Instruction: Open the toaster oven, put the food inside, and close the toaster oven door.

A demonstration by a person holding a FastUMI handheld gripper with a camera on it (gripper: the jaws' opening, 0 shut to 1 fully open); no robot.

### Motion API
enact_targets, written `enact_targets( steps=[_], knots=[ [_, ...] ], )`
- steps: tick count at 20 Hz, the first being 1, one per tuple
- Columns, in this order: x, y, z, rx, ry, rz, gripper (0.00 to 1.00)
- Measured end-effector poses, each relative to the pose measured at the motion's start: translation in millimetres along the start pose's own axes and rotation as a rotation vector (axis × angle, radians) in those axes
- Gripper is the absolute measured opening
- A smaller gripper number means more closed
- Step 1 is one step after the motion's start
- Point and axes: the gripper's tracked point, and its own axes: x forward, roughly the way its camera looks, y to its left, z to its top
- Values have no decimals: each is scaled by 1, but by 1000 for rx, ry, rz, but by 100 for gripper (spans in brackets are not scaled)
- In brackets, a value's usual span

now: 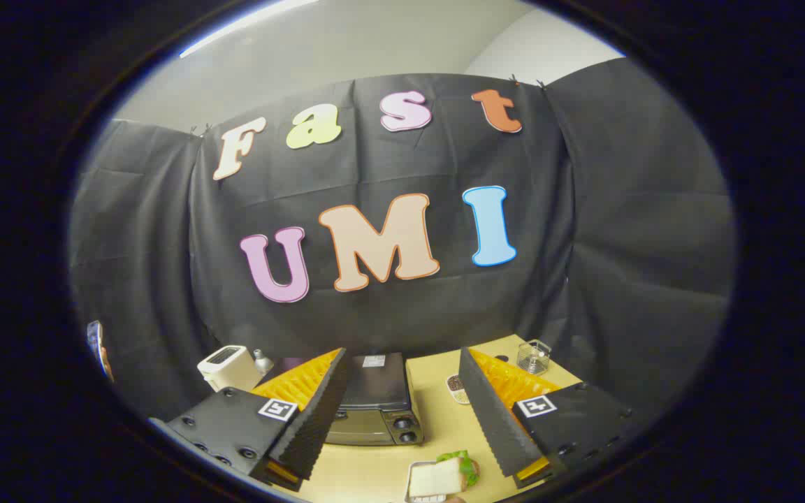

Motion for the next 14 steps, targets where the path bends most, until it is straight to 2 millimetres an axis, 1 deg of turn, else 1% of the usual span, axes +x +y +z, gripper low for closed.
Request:
enact_targets(
  steps=[3, 4, 7, 11, 14],
  knots=[
    [14, 6, 7, -9, -18, 15, 98],
    [19, 6, 7, -12, -20, 17, 98],
    [31, 20, 3, -3, -17, 44, 98],
    [38, 42, -6, -2, -10, 74, 98],
    [36, 58, -10, 4, -10, 104, 98]
  ],
)
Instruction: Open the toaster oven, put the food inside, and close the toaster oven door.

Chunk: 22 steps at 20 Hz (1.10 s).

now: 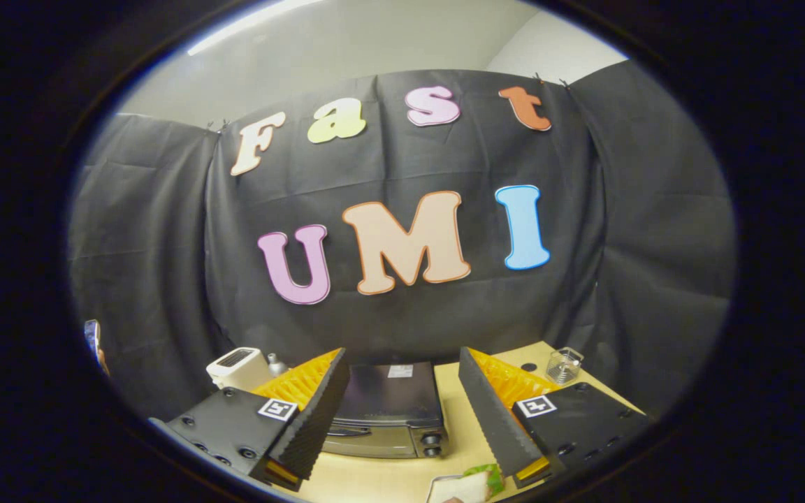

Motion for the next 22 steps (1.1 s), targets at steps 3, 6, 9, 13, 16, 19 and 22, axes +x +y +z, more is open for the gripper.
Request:
enact_targets(
  steps=[3, 6, 9, 13, 16, 19, 22],
  knots=[
    [0, 12, -15, 3, 15, 19, 98],
    [3, 24, -34, 11, 46, 40, 98],
    [10, 36, -54, 4, 57, 55, 98],
    [30, 53, -91, 3, 79, 51, 98],
    [45, 67, -118, -35, 82, 56, 98],
    [64, 77, -135, -59, 60, 45, 98],
    [80, 94, -160, -67, 70, 71, 98]
  ],
)
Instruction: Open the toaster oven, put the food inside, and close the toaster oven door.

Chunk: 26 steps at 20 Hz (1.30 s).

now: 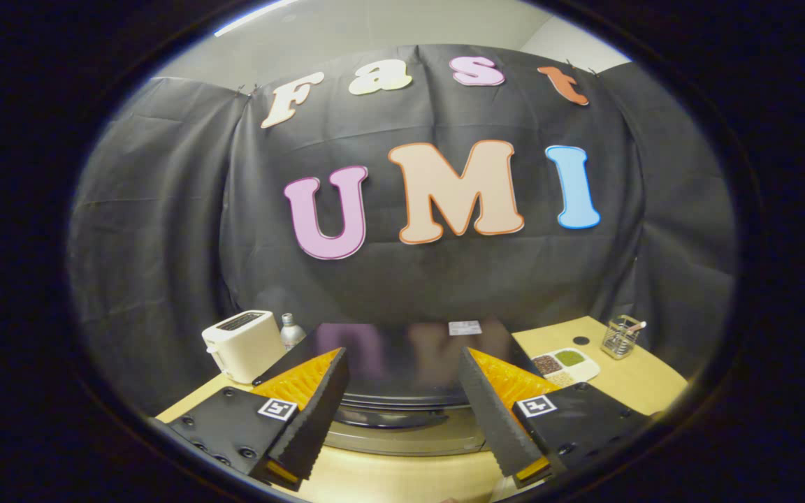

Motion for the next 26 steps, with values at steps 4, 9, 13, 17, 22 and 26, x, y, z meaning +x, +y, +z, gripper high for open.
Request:
enact_targets(
  steps=[4, 9, 13, 17, 22, 26],
  knots=[
    [16, 18, -31, -42, 33, 19, 98],
    [25, 18, -56, -43, 70, -1, 98],
    [24, 17, -59, -12, 55, -12, 97],
    [14, 18, -62, -15, 52, -24, 95],
    [-19, 21, -71, -12, 47, -22, 94],
    [-49, 22, -85, -1, 83, -15, 93]
  ],
)
